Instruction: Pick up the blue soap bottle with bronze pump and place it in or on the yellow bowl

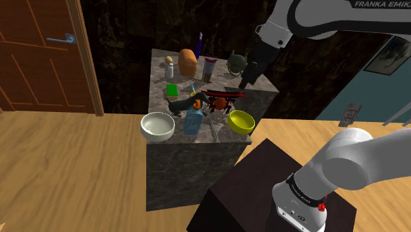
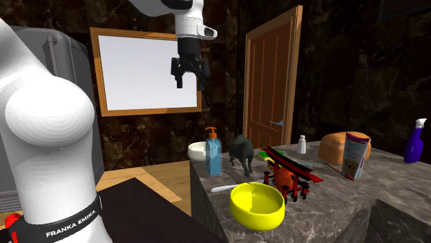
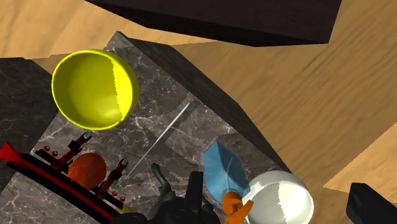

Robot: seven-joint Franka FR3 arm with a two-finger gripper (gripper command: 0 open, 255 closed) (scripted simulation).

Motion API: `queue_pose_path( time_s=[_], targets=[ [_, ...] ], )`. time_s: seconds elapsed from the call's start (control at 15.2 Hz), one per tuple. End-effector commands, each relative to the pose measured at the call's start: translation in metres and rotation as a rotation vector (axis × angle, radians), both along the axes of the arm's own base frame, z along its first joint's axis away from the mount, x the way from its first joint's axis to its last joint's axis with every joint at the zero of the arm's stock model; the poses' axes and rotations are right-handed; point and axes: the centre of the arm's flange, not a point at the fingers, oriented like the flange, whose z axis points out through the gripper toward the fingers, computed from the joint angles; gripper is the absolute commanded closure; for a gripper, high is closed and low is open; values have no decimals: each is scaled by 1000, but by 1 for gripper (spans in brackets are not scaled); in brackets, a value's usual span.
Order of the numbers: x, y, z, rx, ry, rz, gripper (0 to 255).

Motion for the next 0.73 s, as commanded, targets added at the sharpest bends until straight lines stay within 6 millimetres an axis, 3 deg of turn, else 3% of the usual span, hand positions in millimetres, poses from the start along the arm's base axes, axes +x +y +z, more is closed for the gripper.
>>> queue_pose_path(
  time_s=[0.0,0.66],
  targets=[
    [21,7,-15,-8,0,1,0],
    [120,38,-101,-48,13,8,0]
  ],
)
